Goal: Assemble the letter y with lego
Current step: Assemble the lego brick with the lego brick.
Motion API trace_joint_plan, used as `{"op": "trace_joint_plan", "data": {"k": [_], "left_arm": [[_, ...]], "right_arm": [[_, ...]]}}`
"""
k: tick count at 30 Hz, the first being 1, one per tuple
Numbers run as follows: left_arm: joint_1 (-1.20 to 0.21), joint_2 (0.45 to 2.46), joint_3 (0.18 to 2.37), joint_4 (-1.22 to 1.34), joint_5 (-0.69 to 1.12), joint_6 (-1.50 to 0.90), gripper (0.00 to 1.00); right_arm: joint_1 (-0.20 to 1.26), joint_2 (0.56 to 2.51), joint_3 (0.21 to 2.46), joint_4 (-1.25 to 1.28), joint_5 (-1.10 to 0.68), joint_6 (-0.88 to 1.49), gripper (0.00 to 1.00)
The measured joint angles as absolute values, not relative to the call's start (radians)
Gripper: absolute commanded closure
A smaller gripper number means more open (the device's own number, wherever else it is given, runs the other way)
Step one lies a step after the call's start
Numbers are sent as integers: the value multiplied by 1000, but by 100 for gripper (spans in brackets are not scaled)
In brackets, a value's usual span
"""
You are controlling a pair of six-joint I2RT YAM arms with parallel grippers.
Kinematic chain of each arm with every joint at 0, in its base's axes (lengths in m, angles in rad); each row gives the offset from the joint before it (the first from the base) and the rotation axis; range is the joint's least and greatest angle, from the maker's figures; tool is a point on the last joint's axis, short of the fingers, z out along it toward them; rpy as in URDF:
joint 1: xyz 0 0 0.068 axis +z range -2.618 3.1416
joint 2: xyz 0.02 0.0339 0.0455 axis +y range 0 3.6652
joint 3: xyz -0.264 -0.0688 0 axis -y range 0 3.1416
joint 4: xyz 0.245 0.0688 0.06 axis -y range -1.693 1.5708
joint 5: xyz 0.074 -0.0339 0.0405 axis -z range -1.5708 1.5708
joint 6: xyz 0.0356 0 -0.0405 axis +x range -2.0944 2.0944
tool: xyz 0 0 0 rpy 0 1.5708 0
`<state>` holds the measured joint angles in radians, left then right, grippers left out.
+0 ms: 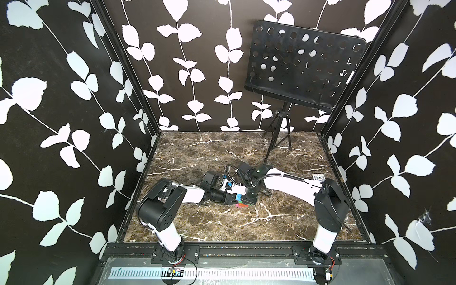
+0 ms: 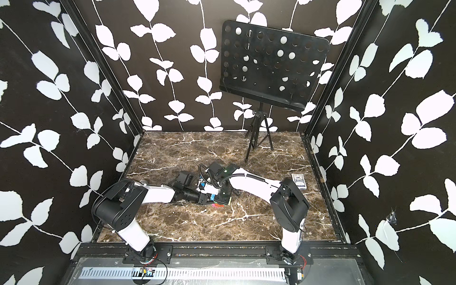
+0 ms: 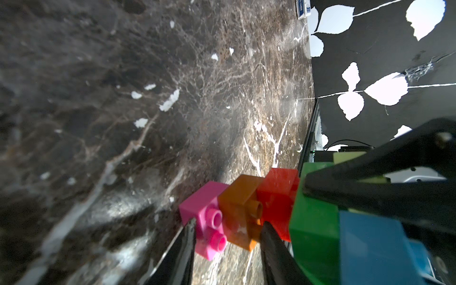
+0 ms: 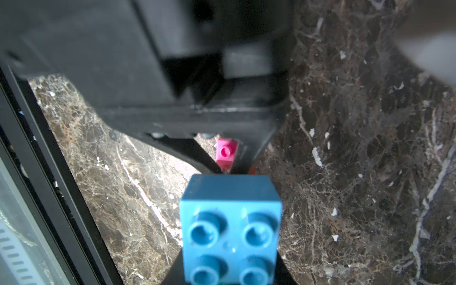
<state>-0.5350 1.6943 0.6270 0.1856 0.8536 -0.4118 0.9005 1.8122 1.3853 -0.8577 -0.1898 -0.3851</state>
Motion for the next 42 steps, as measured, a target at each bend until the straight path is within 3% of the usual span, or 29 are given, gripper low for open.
{"op": "trace_joint_plan", "data": {"k": [42], "left_arm": [[-535,1695,627,185,854,-412,58]], "right_arm": [[903,1762,1302,-767,-181,-343,75]]}}
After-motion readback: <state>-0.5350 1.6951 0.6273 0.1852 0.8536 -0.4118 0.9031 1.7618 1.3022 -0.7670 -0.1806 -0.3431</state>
